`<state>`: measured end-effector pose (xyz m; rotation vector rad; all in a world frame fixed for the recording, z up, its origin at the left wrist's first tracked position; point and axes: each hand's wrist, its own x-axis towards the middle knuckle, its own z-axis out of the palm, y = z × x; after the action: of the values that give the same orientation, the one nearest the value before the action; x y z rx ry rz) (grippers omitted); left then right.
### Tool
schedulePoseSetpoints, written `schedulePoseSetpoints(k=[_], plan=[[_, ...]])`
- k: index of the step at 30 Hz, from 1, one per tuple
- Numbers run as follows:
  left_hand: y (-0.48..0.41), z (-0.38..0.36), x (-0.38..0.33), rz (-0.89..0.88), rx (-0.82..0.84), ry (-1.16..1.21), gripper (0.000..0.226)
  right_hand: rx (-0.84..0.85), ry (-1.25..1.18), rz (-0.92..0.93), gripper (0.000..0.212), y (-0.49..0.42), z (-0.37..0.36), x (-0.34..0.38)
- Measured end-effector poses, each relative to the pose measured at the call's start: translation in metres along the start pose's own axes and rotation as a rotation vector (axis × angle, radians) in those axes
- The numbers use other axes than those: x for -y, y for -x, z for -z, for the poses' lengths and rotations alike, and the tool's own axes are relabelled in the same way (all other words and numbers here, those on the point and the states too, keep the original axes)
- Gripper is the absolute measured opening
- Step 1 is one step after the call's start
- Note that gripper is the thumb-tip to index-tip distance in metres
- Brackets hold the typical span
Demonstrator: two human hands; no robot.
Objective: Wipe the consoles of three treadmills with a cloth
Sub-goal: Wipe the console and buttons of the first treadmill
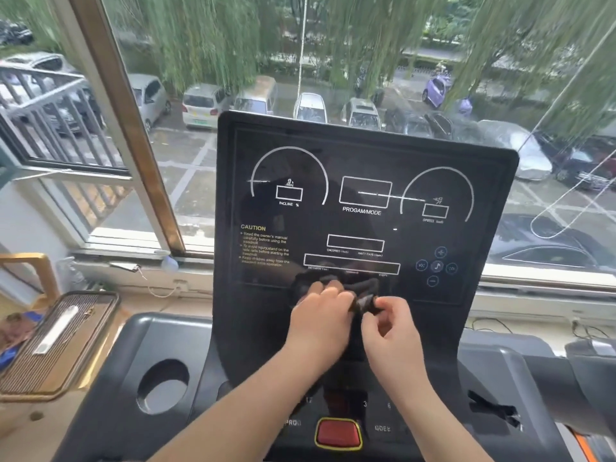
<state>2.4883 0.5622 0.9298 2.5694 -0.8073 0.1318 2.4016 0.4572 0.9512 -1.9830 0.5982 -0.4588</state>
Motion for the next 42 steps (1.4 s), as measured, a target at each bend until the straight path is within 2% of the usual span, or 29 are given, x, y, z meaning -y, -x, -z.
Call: schedulePoseSetpoints(k=[3,5,7,8,10,12,14,16,18,21,23,25,27,31,36,39,42], plan=[[0.000,0.009,0.006,0.140,-0.113,0.289,0.018,-0.026,-0.010,0.105,0.038,0.005,0.001,0.003],[-0.002,0.017,0.003,0.218,-0.145,0.514,0.011,-0.007,0.051,0.258,0.052,0.004,-0.003,0.000],[-0.002,0.030,-0.007,0.281,-0.057,0.798,0.015,0.083,0.199,0.381,0.069,0.002,-0.008,-0.010],[-0.001,0.036,-0.010,0.312,0.014,0.913,0.021,0.141,0.292,0.371,0.081,0.001,-0.010,-0.014],[-0.001,0.045,0.000,0.301,0.065,0.945,0.032,0.167,0.438,0.304,0.099,-0.003,-0.015,-0.018],[-0.001,0.053,0.020,0.279,-0.048,0.842,0.035,0.095,0.550,0.333,0.104,-0.009,-0.025,-0.018],[0.000,0.060,0.047,0.337,-0.306,0.736,0.032,0.007,0.621,0.418,0.103,-0.018,-0.033,-0.018],[0.005,0.071,0.076,0.471,-0.535,0.617,0.028,-0.023,0.640,0.474,0.096,-0.027,-0.034,-0.018],[0.012,0.072,0.112,0.651,-0.597,0.499,0.032,-0.009,0.634,0.495,0.087,-0.036,-0.025,-0.018],[0.019,0.054,0.144,0.767,-0.382,0.567,0.046,-0.092,0.625,0.456,0.074,-0.051,0.002,-0.016],[0.026,0.041,0.140,0.730,-0.300,0.691,0.046,-0.226,0.499,0.219,0.066,-0.061,0.020,-0.011],[0.035,0.037,0.136,0.705,-0.303,0.825,0.047,-0.345,0.299,-0.056,0.056,-0.065,0.027,-0.003],[0.043,0.031,0.142,0.705,-0.266,0.992,0.049,-0.377,0.218,-0.157,0.048,-0.061,0.018,0.005],[0.052,0.011,0.170,0.708,-0.141,1.238,0.049,-0.234,0.289,-0.083,0.043,-0.035,-0.036,0.027],[0.056,-0.001,0.181,0.686,-0.091,1.240,0.051,0.135,0.645,0.320,0.042,-0.004,-0.097,0.041],[0.057,-0.002,0.179,0.652,-0.130,1.134,0.053,0.114,0.772,0.416,0.041,-0.014,-0.084,0.044],[0.057,-0.003,0.181,0.622,-0.141,1.112,0.055,-0.008,0.790,0.293,0.045,-0.033,-0.049,0.039]])
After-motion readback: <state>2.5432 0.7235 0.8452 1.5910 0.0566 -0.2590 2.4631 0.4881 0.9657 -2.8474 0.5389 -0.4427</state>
